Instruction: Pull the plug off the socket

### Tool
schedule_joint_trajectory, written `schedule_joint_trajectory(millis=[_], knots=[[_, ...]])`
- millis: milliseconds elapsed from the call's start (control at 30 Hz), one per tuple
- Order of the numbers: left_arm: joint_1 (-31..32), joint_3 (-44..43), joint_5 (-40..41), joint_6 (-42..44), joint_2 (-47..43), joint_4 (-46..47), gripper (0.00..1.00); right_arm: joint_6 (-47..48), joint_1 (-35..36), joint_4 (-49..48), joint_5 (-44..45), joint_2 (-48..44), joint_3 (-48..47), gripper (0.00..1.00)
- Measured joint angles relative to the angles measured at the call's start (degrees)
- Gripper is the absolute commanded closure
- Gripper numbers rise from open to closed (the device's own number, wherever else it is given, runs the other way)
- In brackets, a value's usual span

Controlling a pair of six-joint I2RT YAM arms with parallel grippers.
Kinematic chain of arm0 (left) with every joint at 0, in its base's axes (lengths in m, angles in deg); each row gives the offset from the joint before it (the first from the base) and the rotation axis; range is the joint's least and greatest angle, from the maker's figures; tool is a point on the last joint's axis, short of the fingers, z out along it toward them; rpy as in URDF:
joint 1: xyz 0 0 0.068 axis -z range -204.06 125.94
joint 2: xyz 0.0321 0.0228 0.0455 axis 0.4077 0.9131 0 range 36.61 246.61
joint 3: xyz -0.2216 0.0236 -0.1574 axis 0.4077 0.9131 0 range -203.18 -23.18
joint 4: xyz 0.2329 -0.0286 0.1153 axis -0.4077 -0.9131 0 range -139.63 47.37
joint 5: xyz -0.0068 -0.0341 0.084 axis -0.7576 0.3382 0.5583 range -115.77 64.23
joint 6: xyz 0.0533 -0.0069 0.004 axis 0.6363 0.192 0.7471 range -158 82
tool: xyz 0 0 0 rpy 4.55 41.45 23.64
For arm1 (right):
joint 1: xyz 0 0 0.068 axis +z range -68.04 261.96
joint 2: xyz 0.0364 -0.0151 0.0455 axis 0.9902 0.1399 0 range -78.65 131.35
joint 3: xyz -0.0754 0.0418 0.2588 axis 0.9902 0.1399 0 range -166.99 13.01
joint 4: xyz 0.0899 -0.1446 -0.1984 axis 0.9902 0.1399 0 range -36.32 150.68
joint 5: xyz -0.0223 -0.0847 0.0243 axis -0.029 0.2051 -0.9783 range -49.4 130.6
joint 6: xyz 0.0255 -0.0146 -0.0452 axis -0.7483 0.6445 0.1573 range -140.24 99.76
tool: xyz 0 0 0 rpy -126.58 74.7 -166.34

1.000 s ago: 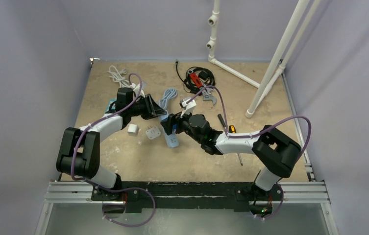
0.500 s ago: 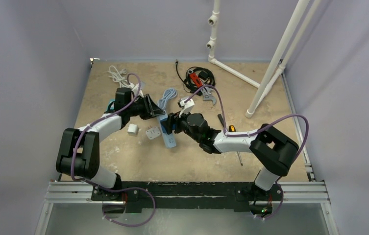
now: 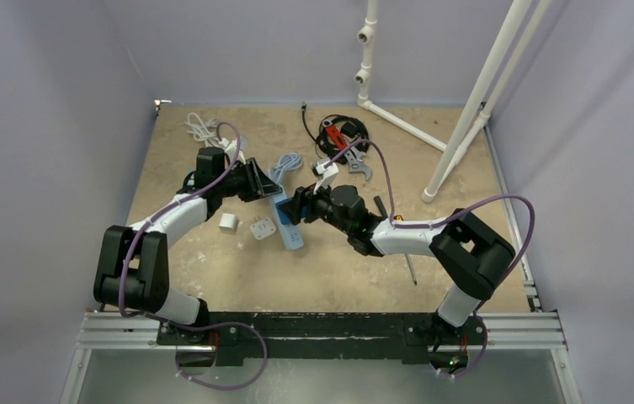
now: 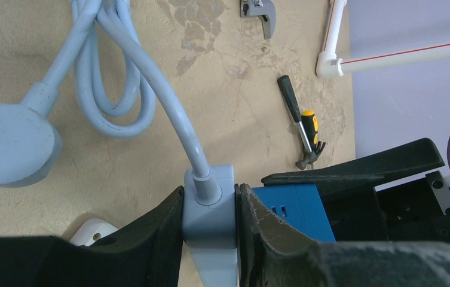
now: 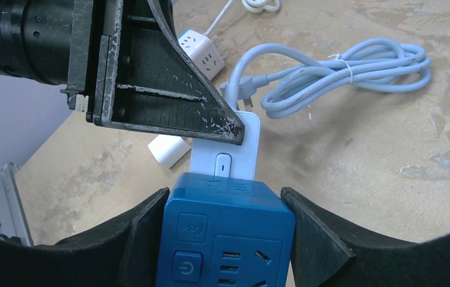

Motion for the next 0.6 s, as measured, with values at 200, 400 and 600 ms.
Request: schedule_joint_trajectory(millis=[200,400,600], knots=[[0.07,-0.07,0.33,0.02,0.00,-0.39,1.00,0.20,0.07,-0.07,0.22,-0.02,0.13,1.00],[0.13,-0.52,0.68,0.48,0.00,-2.67,1.00,1.14,4.46,1.40,8.09,-0.72,0.15,1.00],[0.28,-0.55,0.70,1.97,0.00,-4.33,1.00,1.90,9.88,5.60,19.41,0.35,-2.51,1.00]])
